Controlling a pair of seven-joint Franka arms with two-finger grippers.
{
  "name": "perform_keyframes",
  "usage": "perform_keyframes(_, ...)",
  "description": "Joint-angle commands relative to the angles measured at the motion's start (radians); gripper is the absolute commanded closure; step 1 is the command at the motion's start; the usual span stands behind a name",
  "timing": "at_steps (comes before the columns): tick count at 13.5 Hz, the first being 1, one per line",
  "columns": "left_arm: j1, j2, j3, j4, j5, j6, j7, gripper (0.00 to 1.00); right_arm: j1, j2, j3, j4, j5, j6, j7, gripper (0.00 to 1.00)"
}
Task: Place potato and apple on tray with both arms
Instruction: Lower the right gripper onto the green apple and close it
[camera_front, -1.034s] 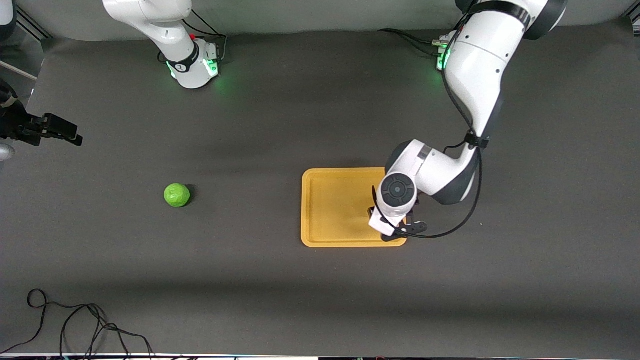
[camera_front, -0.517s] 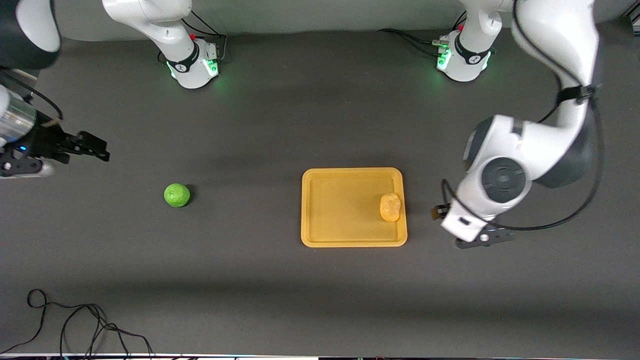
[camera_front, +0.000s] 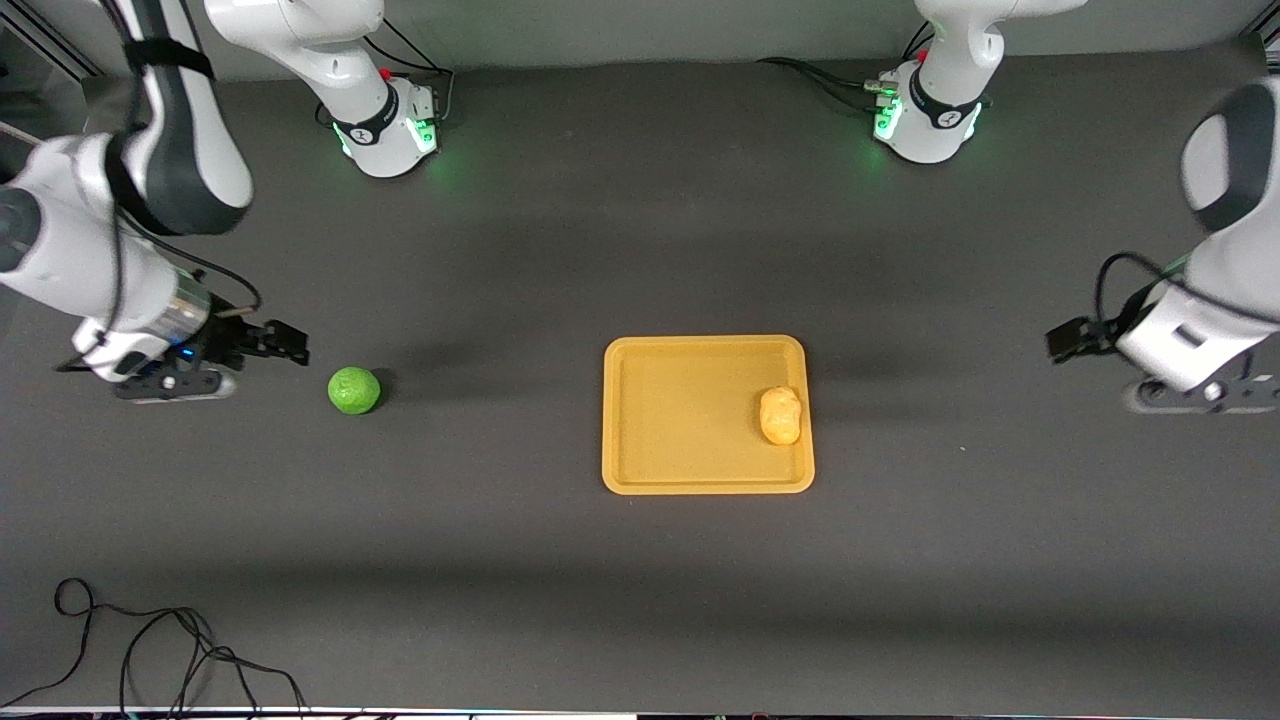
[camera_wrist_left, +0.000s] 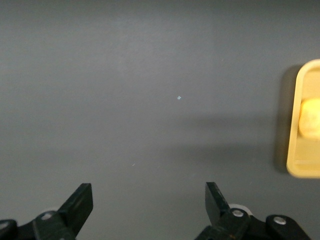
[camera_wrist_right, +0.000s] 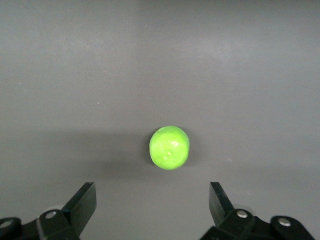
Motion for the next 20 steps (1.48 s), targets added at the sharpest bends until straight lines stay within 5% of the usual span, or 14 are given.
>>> perform_keyframes(1, 0.019, -0.064, -0.010, -0.056, -0.036, 0.000, 0.042, 0.00, 0.015, 0.053, -0.005, -0.083, 0.023, 0.154, 0.004, 0.00)
perform_keyframes(9, 0.016, -0.111, -0.013, -0.007, -0.043, -0.060, 0.064, 0.00, 0.009, 0.207, -0.011, -0.168, 0.023, 0.432, 0.001, 0.00)
perform_keyframes(19, 0.016, -0.091, -0.011, 0.039, -0.082, 0.003, 0.064, 0.00, 0.004, 0.259, -0.012, -0.231, 0.023, 0.525, -0.007, 0.00)
perform_keyframes(20, 0.016, -0.090, -0.013, 0.039, -0.082, 0.004, 0.064, 0.00, 0.003, 0.261, -0.012, -0.231, 0.023, 0.522, -0.008, 0.07)
